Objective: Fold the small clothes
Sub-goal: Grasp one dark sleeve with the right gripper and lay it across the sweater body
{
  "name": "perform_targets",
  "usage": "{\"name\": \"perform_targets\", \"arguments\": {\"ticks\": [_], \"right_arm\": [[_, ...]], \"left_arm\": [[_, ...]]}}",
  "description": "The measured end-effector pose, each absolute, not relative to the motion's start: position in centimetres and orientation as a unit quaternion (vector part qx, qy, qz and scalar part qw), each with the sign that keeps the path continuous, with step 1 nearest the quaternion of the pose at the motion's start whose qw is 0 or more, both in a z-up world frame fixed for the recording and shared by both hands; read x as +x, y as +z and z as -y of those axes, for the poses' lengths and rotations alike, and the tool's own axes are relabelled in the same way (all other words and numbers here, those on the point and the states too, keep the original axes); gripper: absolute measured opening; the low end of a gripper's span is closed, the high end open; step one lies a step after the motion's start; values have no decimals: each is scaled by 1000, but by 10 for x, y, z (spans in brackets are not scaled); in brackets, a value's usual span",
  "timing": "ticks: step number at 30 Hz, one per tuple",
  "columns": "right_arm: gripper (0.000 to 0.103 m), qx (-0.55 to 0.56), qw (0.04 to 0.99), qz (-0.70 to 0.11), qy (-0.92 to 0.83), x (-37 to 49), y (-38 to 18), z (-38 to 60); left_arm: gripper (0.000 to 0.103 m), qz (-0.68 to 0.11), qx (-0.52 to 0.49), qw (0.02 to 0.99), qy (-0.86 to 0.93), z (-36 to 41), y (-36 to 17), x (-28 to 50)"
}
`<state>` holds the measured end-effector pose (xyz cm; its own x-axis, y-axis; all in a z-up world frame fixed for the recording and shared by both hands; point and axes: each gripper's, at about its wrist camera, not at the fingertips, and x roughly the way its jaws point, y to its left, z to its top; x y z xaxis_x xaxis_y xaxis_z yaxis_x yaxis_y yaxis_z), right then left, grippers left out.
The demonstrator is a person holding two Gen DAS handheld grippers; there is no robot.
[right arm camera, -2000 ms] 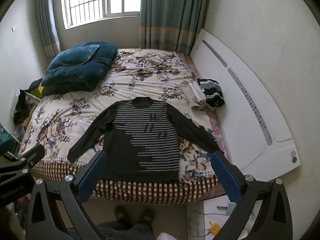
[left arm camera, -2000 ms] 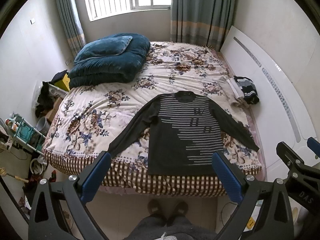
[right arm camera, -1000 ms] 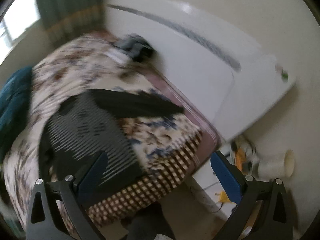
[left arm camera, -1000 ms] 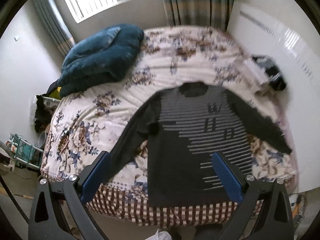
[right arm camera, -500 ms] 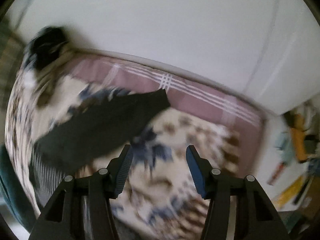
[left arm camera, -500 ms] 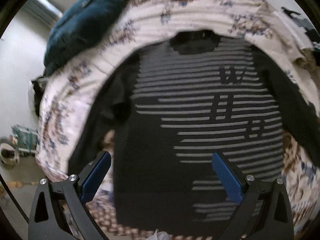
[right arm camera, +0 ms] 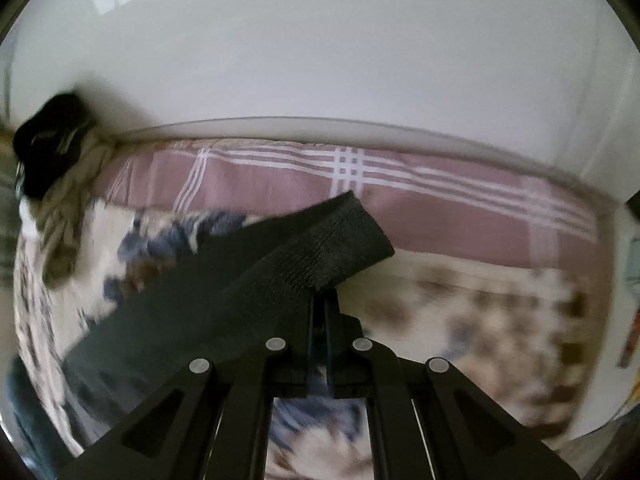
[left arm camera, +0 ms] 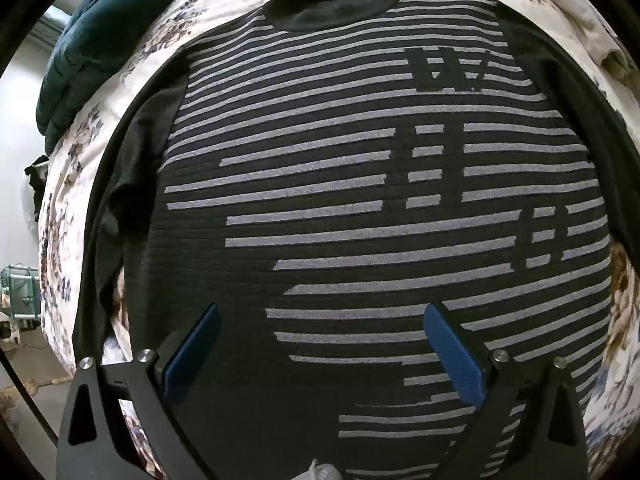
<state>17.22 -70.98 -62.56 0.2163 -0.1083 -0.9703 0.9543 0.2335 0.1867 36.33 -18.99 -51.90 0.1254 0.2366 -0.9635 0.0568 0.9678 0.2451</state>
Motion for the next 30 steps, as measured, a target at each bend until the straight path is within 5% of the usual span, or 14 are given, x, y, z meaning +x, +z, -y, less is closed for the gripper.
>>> {"name": "perform_targets", "arguments": {"ticks": [4, 6, 8, 13, 14, 16, 17, 30], "right_arm": [[16, 490, 589, -515, -384, 170, -649, 703], [58, 540, 593, -463, -377, 158, -648, 707], [68, 580, 584, -410, -393, 149, -650, 714], [66, 612, 543, -376, -435, 158, -682, 728], [59, 591, 547, -379, -455, 170, -679, 728], [21, 527, 576, -402, -479, 199, -667, 728], [12, 502, 593, -412, -476, 214, -660, 728], [11, 353, 765, -361, -399, 336, -470, 677]], "left_arm": [[103, -657, 109, 744, 61, 184, -521, 367], [103, -654, 103, 747, 61, 179, -521, 368], [103, -652, 100, 749, 64, 175, -522, 371], [103, -651, 90, 749, 79, 159, -533, 377], [103, -648, 89, 752, 82, 155, -535, 379], [103, -645, 88, 754, 89, 148, -539, 381], [103, -643, 83, 755, 93, 144, -540, 382], [103, -605, 22, 783, 143, 49, -518, 394]]}}
